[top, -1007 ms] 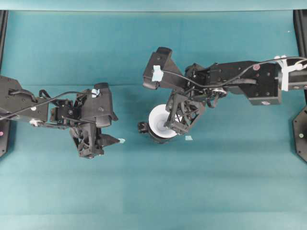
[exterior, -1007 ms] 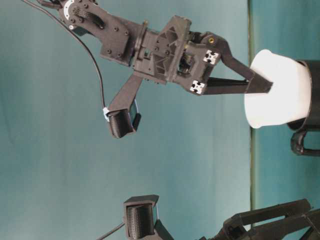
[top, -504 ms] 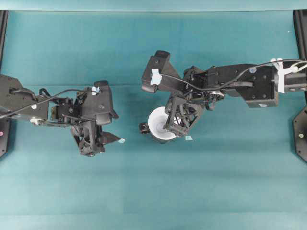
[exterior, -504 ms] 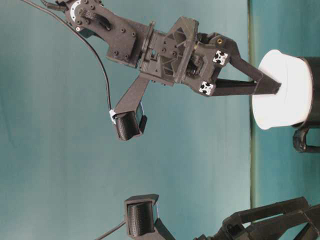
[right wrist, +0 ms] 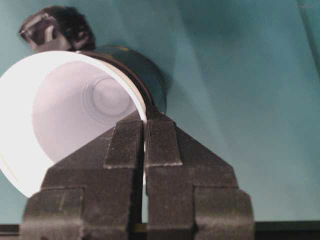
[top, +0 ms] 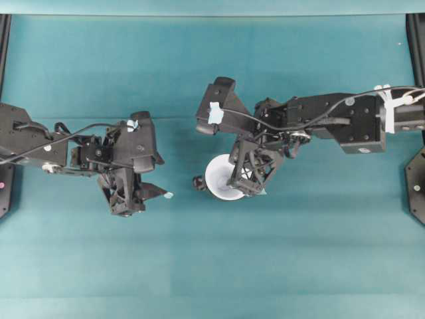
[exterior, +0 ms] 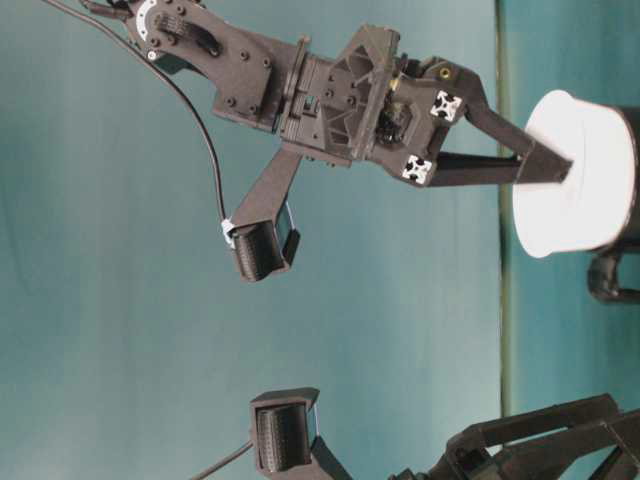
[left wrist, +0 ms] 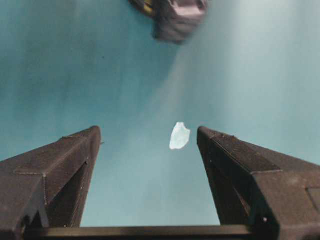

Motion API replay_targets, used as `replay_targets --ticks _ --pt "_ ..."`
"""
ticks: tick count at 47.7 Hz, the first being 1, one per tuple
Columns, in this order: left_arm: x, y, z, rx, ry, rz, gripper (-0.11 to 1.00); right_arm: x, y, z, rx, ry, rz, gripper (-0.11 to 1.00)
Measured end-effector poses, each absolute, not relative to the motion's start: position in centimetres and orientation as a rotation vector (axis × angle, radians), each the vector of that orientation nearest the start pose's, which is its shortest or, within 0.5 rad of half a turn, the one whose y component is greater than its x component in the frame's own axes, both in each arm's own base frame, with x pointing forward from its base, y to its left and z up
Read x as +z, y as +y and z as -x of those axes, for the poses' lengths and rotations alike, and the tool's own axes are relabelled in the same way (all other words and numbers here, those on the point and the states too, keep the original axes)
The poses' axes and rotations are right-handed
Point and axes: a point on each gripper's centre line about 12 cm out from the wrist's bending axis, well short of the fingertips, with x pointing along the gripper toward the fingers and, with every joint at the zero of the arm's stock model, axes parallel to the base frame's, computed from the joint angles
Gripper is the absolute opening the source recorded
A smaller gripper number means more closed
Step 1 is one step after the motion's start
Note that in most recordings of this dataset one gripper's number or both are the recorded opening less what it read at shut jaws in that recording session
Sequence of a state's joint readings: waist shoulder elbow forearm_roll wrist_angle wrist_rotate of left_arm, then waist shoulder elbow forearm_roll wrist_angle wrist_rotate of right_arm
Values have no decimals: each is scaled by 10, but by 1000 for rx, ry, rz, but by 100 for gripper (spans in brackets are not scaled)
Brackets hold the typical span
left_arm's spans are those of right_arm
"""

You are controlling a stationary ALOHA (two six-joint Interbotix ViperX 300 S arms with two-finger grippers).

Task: Put a paper cup into the cup holder on your left arm.
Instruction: 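Lower the held paper cup down into the black mug, then open the right gripper and lift it off the cup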

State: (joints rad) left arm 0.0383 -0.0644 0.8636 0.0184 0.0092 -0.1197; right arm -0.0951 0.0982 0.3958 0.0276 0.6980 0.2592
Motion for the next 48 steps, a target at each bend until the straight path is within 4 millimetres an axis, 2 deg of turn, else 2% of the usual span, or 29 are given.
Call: replay_targets --ticks 7,11,17,22,26,29,48 --pt "129 13 -330 77 809 110 82 168 -36 -396 -234 1165 -312 7" --pt "129 12 -330 75 809 109 82 168 -36 -396 -234 1165 -314 17" --pt "128 13 -329 78 810 111 82 168 -35 -395 -234 1179 -313 42" --pt "128 12 -329 76 812 110 81 167 -35 -393 -235 1190 -312 72" --pt "127 12 -328 76 817 109 81 168 -35 -393 -235 1191 -311 86" --pt "127 13 -327 77 817 110 82 168 -36 -393 -237 1191 -310 88" --pt "125 12 -326 77 803 111 81 190 -38 -389 -237 1135 -305 88"
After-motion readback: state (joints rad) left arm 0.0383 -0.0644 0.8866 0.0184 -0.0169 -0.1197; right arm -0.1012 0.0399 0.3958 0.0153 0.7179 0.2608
